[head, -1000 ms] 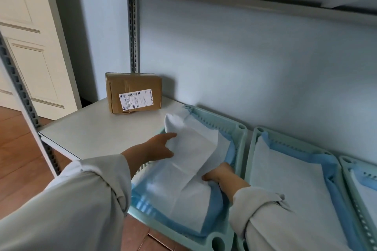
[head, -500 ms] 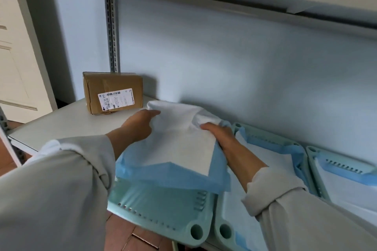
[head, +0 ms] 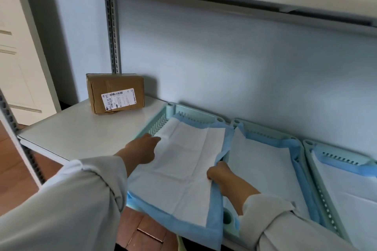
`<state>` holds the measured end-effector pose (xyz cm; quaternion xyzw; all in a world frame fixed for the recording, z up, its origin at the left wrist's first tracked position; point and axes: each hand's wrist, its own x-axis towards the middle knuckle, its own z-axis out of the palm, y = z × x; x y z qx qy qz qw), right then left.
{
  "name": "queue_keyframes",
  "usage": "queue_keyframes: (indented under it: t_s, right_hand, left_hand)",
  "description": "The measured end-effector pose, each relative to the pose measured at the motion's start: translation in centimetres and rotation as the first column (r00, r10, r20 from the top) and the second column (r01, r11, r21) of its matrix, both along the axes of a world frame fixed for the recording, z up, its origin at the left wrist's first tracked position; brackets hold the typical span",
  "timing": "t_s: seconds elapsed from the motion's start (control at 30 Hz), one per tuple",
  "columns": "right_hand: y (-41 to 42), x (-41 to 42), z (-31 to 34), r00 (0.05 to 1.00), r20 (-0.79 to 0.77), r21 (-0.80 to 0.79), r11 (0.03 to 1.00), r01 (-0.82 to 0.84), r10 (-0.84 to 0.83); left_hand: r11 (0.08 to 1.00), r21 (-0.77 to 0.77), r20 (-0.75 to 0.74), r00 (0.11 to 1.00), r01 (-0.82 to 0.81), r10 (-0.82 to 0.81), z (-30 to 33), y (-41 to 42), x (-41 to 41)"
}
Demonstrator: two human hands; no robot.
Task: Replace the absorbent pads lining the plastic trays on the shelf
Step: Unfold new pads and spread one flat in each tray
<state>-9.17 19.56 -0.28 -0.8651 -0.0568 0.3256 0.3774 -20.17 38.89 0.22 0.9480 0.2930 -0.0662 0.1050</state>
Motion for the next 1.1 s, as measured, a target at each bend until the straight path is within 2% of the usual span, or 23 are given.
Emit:
queue_keyframes:
  t_s: [0.2,0.43,0.57,0.63,0.7,0.87,1.0,1.03,1.1]
  right_hand:
    - [1.5,-1.2,-0.8,0.996,0.084,-0.044,0.999,-0.02,0.024]
    - [2.7,-1.7,-1.5,0.996,0.086,0.141,0.99,0.019,-0.032]
    - [3.1,-2.3,-1.2,0.969,0.237,0.017,0.997,-0.072,0.066]
    - [3.3,-2.4,-1.1,0.948,0.307,-0.022,0.997,-0.078,0.081]
    - [3.5,-2.2,-1.2,0.92,0.382,-0.011,0.996,-0.092,0.089]
    - [3.7,-2.0,-0.9,0.822,0.568,0.198,0.962,-0.186,0.042]
    - [3.4,-3.0,-1.3,0.78,0.625,0.229,0.962,-0.148,-0.029]
    - [3.4,-3.1,-1.5,0.781,0.625,0.203,0.968,-0.145,-0.014]
    - [3.8,-2.9,-2.1,0.842,0.534,0.087,0.987,-0.134,0.068]
  left_hand:
    - [0.984,-0.07,-0.15,0.977,-0.163,0.151,-3.4,-0.2,-1.0]
    - [0.959,-0.122,-0.135,0.962,-0.254,0.238,-4.1,0.3,-1.3]
    - [0.966,-0.149,-0.116,0.974,-0.212,0.196,-3.4,0.8,-0.8]
    - [0.966,-0.155,-0.051,0.978,-0.206,0.2,-2.9,1.0,-0.5]
    - [0.969,-0.102,0.072,0.97,-0.226,0.234,-1.7,0.8,-0.1]
    - [0.958,0.031,0.306,0.915,-0.287,0.264,0.8,1.1,0.8]
    - [0.961,0.221,0.354,0.932,-0.164,0.078,0.0,0.6,0.1]
    - [0.957,0.246,0.334,0.94,-0.152,0.063,-0.5,0.6,0.0]
    - [0.959,0.206,0.26,0.956,-0.194,0.138,-1.5,0.9,-0.1]
